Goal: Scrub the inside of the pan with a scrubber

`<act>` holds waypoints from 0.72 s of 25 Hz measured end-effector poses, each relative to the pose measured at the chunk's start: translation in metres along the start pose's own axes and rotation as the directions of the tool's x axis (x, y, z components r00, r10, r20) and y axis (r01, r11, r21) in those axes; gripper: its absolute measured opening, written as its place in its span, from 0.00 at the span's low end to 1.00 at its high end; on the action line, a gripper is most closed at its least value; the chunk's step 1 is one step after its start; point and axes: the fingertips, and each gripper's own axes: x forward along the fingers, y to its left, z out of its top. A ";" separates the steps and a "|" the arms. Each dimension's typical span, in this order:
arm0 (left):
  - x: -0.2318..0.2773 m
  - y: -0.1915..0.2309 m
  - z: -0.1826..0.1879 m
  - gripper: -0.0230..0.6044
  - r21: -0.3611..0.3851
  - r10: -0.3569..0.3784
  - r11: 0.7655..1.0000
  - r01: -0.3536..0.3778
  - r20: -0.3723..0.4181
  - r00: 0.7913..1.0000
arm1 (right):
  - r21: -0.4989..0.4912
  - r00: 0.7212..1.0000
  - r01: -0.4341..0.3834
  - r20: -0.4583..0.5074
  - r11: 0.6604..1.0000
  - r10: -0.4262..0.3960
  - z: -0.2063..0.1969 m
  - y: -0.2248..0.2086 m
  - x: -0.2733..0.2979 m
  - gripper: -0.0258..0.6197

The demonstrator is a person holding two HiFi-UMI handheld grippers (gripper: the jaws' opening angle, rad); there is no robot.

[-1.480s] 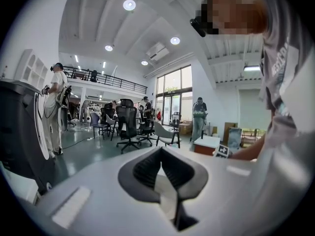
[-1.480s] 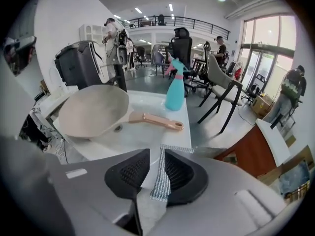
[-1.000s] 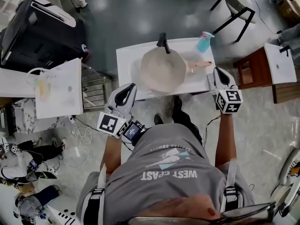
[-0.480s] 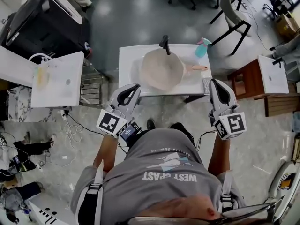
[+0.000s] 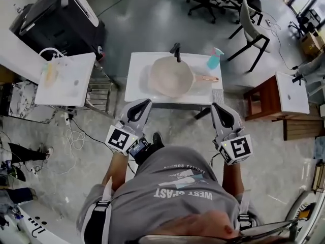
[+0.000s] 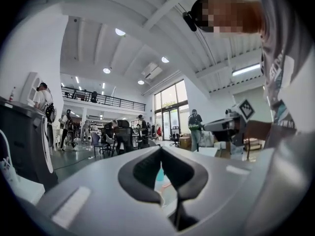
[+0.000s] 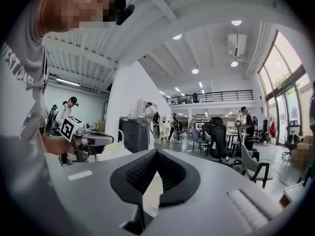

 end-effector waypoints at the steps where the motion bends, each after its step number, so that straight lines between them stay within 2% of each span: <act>1: -0.002 -0.011 -0.001 0.04 0.003 -0.003 1.000 0.003 -0.005 1.000 | -0.009 1.000 -0.006 -0.009 1.000 0.006 -0.003 0.002 -0.007 0.04; 8: -0.028 -0.059 -0.011 0.04 -0.012 0.020 1.000 -0.020 -0.031 0.999 | -0.024 0.999 -0.038 -0.037 0.999 0.037 -0.024 0.017 -0.049 0.04; 18: -0.044 -0.088 0.000 0.04 0.001 0.022 1.000 -0.022 -0.035 0.999 | -0.005 1.000 -0.025 -0.019 1.000 0.025 -0.024 0.021 -0.083 0.04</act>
